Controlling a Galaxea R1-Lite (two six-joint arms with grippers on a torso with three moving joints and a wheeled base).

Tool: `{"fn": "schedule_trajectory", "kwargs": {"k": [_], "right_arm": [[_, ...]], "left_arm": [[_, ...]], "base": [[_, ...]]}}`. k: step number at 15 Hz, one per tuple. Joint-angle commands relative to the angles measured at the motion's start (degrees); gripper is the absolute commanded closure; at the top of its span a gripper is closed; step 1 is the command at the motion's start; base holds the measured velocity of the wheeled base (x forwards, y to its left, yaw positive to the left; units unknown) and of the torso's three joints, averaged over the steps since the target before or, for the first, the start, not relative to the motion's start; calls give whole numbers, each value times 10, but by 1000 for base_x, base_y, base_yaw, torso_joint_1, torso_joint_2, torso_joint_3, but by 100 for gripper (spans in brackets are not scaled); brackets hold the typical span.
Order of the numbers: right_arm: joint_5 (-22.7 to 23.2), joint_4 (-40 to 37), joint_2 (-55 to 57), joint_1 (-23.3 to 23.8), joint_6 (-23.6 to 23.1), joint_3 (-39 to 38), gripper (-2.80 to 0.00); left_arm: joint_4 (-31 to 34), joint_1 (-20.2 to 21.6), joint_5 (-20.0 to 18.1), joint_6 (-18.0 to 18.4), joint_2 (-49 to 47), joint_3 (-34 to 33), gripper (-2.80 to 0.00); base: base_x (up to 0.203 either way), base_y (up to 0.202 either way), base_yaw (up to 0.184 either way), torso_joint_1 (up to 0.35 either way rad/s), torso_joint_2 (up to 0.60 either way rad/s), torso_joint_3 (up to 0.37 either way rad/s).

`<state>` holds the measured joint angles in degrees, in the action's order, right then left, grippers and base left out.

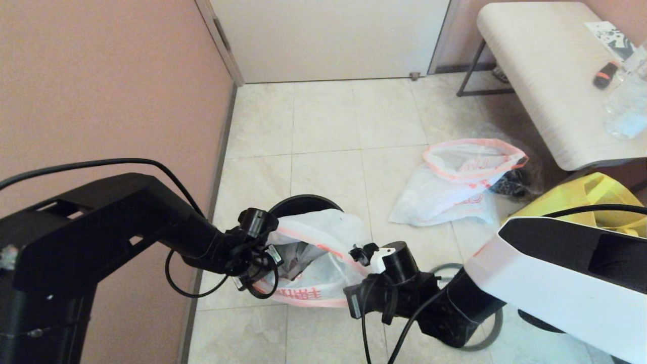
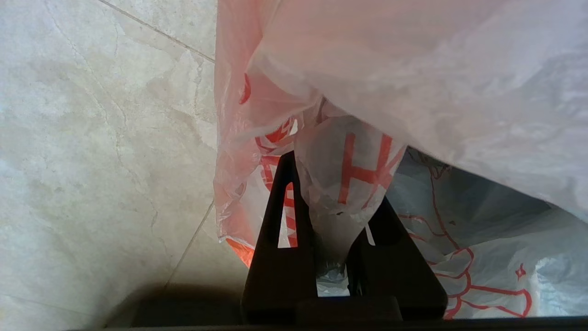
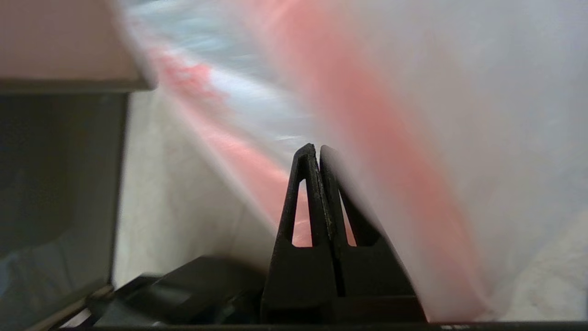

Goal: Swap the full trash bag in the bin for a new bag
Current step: Put the new garbage bag on the trash can

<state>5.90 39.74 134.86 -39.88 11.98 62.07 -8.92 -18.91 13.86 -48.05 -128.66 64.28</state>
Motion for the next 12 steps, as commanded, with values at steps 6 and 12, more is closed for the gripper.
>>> {"fn": "schedule_trajectory", "kwargs": {"k": [6,12], "right_arm": [[-47,4,52,29,0,58,0],[-128,4,62,51,-2,121,0]], "left_arm": [[1,-12,1,-4,4,-5,0],[0,-24,1,-4,10,-16,0]], "base": [[0,0,0,0,0,0],[0,0,0,0,0,0]]}}
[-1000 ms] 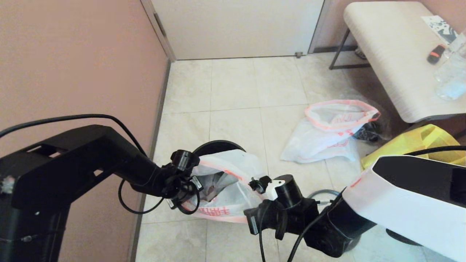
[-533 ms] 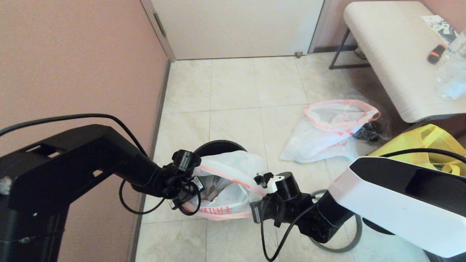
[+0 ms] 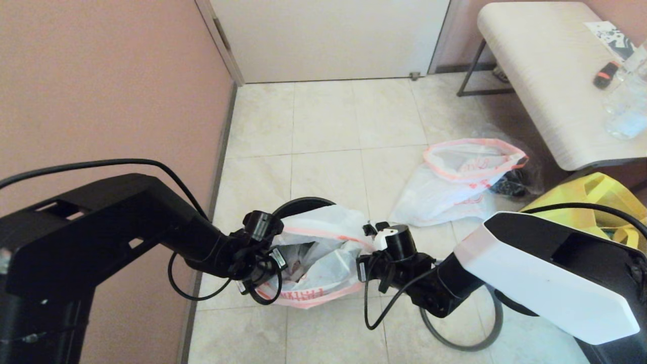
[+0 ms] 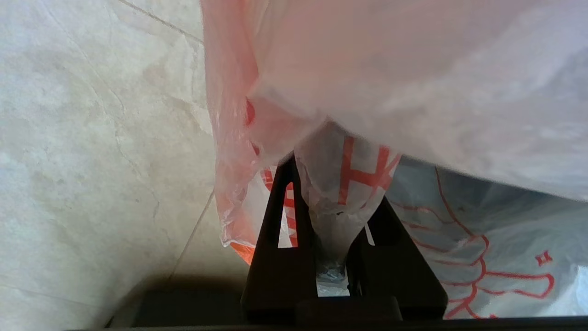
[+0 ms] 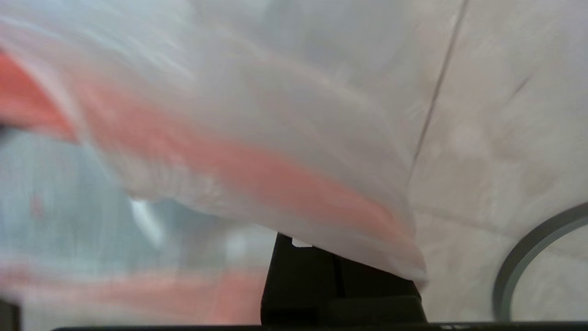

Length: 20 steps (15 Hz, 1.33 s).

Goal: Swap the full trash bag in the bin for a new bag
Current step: Put the new garbage bag on the trash can

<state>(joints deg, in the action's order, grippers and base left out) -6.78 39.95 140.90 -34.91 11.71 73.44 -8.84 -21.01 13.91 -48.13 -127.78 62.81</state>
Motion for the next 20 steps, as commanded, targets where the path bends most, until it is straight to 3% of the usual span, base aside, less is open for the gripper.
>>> {"fn": "schedule_trajectory", "kwargs": {"k": [1,9,14,20], "right_arm": [[-2,2,0,1,1,11,0],[-78,-38,39,20,-1,131,0],[-85,-57,42,38,-1,175,0],[-94,-58,37,49,-4,198,0]], "left_arm": [[-1,-4,1,-3,2,-1,0],[-4,-21,1,-3,9,-13,0],[-5,-48,0,1,11,-25,0],[-58,-74,-6,55,14,-69,0]], "base": [[0,0,0,0,0,0],[0,0,0,0,0,0],[0,0,0,0,0,0],[0,0,0,0,0,0]]}}
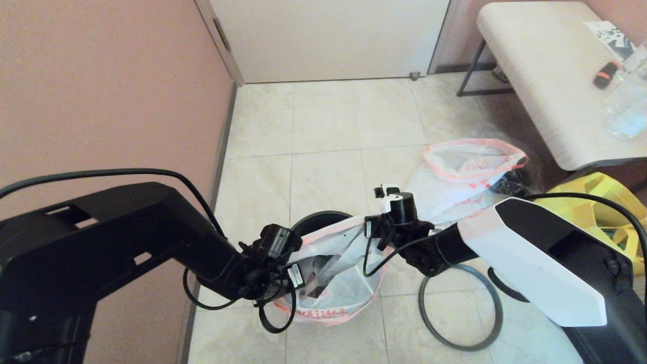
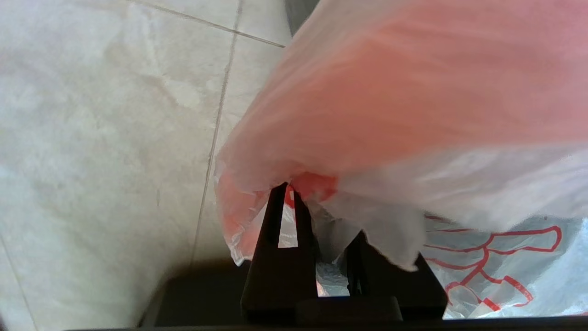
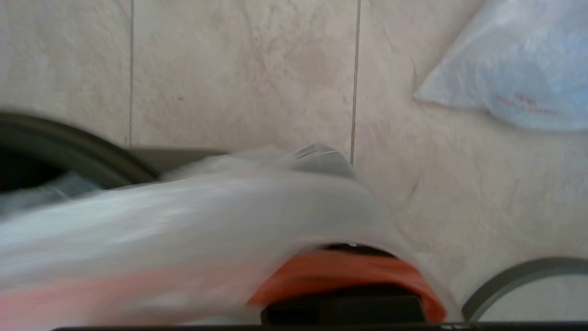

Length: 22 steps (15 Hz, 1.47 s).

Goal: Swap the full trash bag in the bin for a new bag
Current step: Put the new garbage bag on the trash can

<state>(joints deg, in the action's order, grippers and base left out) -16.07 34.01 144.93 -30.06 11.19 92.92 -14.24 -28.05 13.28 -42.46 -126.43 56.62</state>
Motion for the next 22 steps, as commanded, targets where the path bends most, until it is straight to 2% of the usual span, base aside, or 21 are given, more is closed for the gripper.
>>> {"fn": "schedule_trajectory", "kwargs": {"k": [1,4,10,18,20,22], "right_arm": [[-1,4,-5,0,-3,5,0],[4,4,-19,-6,-4,7,0],[35,0,-17,-11,-18,32,0],[122,-139,6,-13,-20,167,0],[144,-177,22,-12,-48,198,0],[156,-179,25,-17,-69,197,0]], "left_arm": [[-7,-5,1,0,0,-8,0],[-8,-12,-10,16,-2,-8,0],[-11,-18,-19,18,-1,-12,0],[-41,-37,-19,30,-16,-12,0],[-42,-40,-19,31,-19,-12,0],[-43,-42,-19,35,-22,-12,0]], "base": [[0,0,0,0,0,0],[0,0,0,0,0,0],[0,0,0,0,0,0],[0,0,0,0,0,0],[0,0,0,0,0,0],[0,0,0,0,0,0]]}}
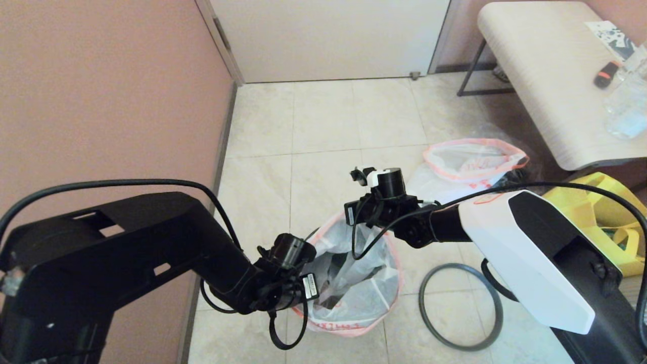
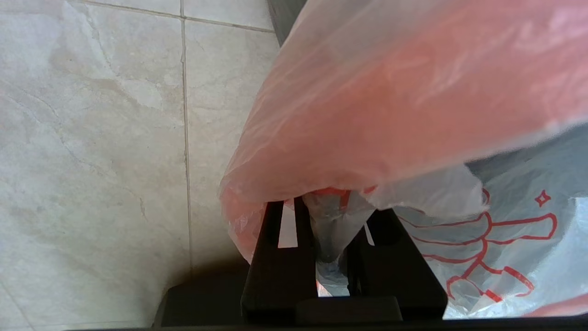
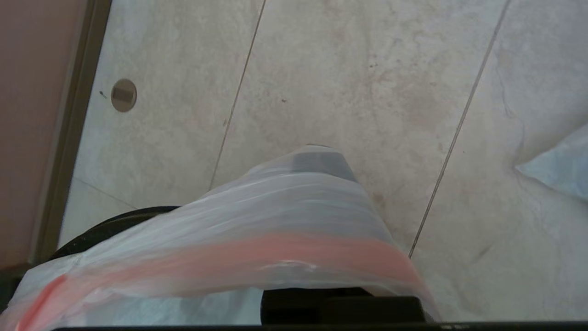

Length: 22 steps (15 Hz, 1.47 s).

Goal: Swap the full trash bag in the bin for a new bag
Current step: Put the new garbage bag on the trash can

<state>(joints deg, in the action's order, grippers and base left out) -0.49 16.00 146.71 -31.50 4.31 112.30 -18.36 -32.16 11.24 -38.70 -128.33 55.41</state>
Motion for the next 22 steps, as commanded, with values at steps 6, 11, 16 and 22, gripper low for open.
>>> {"fn": "schedule_trajectory", "kwargs": {"k": [6,11,16,22], "right_arm": [[8,6,-46,-8,-4,-61,0],[54,-2,-44,13,-3,-71,0],[127,-64,-32,65,13,-72,0],[185,-70,-39,101,91,-75,0]], "left_arm": [[-6,1,2,-2,-4,1,0],[-106,6,3,14,5,-40,0],[-210,24,1,42,10,-82,0],[-243,31,3,55,4,-88,0]], "base": [[0,0,0,0,0,0],[0,0,0,0,0,0],[0,0,0,0,0,0],[0,0,0,0,0,0]]}}
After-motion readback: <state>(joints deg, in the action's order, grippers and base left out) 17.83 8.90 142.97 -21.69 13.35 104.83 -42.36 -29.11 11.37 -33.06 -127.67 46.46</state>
